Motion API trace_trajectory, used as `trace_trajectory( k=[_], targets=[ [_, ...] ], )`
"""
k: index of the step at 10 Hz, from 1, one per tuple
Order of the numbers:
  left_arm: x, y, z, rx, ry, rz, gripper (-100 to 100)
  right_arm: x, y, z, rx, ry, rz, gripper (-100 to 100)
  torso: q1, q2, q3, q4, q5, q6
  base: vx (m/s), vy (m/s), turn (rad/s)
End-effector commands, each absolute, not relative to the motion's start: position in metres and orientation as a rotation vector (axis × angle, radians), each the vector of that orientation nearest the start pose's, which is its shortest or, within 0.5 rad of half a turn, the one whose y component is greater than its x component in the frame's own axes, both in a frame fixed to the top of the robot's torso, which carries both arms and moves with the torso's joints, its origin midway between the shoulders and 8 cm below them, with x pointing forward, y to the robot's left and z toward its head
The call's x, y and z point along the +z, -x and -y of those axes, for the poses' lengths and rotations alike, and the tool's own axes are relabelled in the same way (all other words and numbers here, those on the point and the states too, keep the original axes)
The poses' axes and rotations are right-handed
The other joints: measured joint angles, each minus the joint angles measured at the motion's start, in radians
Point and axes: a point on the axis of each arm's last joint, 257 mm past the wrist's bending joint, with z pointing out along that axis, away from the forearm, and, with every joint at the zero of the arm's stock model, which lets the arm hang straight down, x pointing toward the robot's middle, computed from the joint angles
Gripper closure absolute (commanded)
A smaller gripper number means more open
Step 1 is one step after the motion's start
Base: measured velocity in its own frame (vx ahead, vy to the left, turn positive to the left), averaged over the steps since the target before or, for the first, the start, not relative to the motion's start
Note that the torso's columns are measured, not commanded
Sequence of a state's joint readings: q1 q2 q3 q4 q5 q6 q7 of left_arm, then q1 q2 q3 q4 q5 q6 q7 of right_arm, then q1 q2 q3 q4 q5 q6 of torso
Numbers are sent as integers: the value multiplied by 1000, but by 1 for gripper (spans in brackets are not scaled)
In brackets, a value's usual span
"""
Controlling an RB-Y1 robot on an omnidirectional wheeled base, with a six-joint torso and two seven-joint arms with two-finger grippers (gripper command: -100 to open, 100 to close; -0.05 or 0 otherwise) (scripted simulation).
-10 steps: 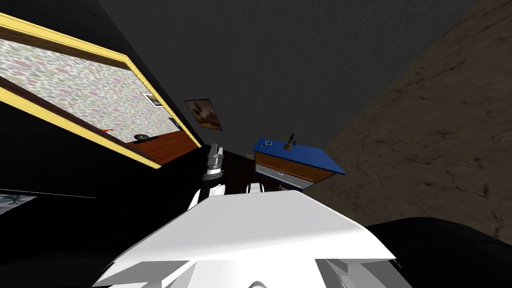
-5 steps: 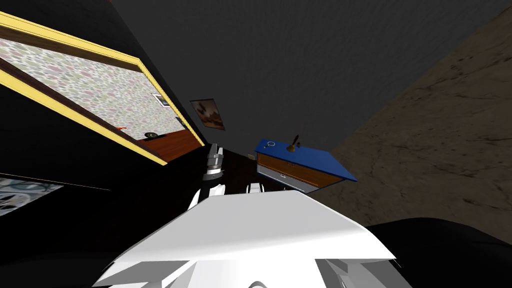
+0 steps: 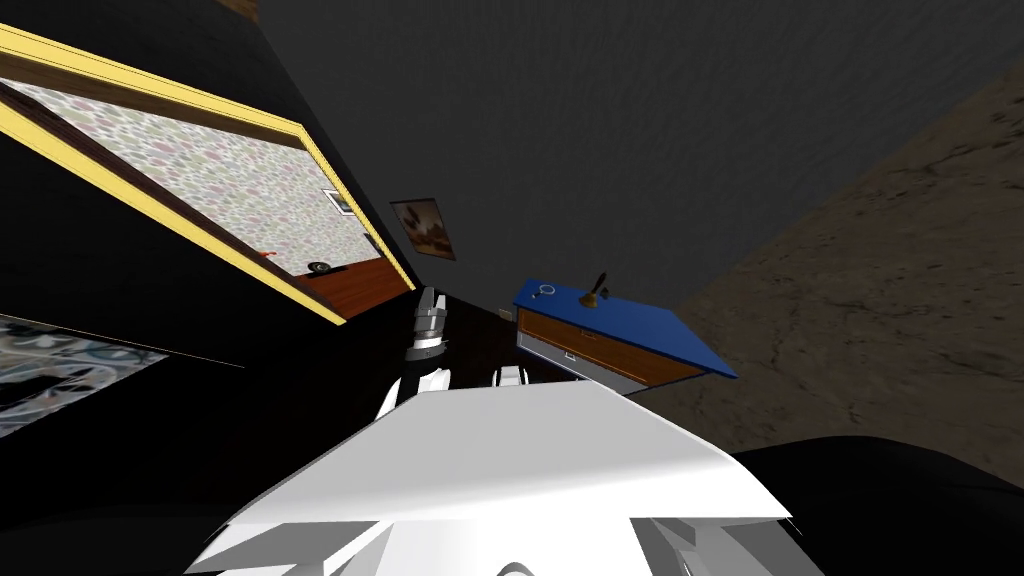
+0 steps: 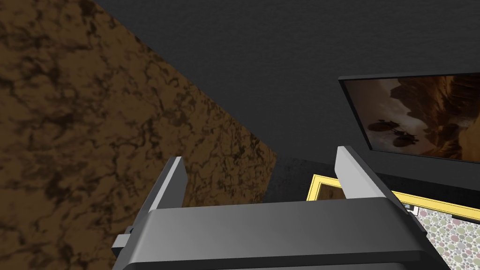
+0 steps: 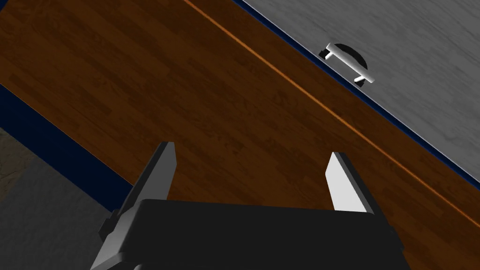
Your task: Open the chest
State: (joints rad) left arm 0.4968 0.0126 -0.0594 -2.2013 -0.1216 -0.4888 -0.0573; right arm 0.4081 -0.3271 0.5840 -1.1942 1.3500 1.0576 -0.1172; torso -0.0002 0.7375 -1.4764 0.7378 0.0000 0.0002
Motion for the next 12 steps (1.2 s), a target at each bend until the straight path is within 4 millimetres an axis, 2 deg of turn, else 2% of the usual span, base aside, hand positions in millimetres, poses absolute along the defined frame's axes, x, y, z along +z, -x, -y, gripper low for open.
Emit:
trace_trajectory(
  k=[1,2,7,12],
  targets=[
    [-14,-365,-246,-1217,619,-774,0,-495,-182,421,-1053,-118,-2108,-100,0,-1,0,0,0,0,46,-6,61],
    [-14,-365,-246,-1217,619,-774,0,-493,-181,422,-1062,-122,-2103,-100,0,0,0,0,0,0,21,-3,-14],
    [-14,-365,-246,-1217,619,-774,0,-464,-172,445,-1272,92,-1957,-100,0,0,0,0,0,0,42,-10,99],
    [-14,-365,-246,-1217,619,-774,0,-434,-168,454,-1404,202,-1815,-100,-1,0,0,0,0,0,45,-20,79]
  ],
)
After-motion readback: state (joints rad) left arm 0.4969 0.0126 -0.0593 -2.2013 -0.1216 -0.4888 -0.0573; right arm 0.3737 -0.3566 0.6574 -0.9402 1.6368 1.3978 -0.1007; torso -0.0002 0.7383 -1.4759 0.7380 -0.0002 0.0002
